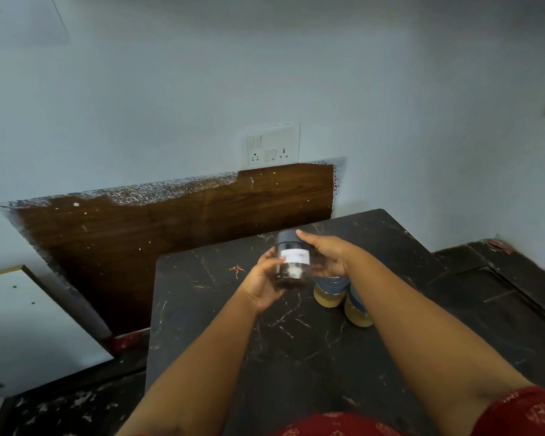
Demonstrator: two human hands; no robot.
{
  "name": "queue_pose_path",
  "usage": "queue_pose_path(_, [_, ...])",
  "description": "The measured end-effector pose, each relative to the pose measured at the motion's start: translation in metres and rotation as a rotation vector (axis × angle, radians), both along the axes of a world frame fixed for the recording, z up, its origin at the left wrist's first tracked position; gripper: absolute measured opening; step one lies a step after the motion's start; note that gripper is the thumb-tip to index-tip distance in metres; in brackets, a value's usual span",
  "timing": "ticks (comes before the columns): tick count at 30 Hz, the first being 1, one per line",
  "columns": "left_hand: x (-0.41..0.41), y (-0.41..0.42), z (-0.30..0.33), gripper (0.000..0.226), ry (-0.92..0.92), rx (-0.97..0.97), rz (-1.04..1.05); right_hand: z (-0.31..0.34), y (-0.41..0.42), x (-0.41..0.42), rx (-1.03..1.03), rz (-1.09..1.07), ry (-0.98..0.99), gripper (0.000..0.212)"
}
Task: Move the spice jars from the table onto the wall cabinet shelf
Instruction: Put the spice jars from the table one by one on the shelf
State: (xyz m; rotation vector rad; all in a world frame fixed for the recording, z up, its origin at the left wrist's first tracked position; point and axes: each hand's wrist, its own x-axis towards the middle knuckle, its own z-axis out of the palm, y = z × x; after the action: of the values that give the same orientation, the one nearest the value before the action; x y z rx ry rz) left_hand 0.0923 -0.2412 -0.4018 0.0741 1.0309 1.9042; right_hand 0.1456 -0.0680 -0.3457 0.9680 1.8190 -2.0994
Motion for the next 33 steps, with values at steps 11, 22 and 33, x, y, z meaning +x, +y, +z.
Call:
queue_pose_path(11, [0.012,0.018,0.008,0.054,-0.277,-0.085,0.088,0.007,-0.003,0.009,-0.203,-0.149,0.159,0.049])
queue_pose_path(22, [0.008,0.049,0.02,0.057,-0.288,-0.055,0.005,0.01,0.019,0.025,-0.356,-0.271,0.259,0.036])
queue_pose_path(33, [0.004,0.085,0.055,0.049,-0.16,-0.023,0.156,0.015,0.055,0.024,-0.386,0.048,0.32,0.061])
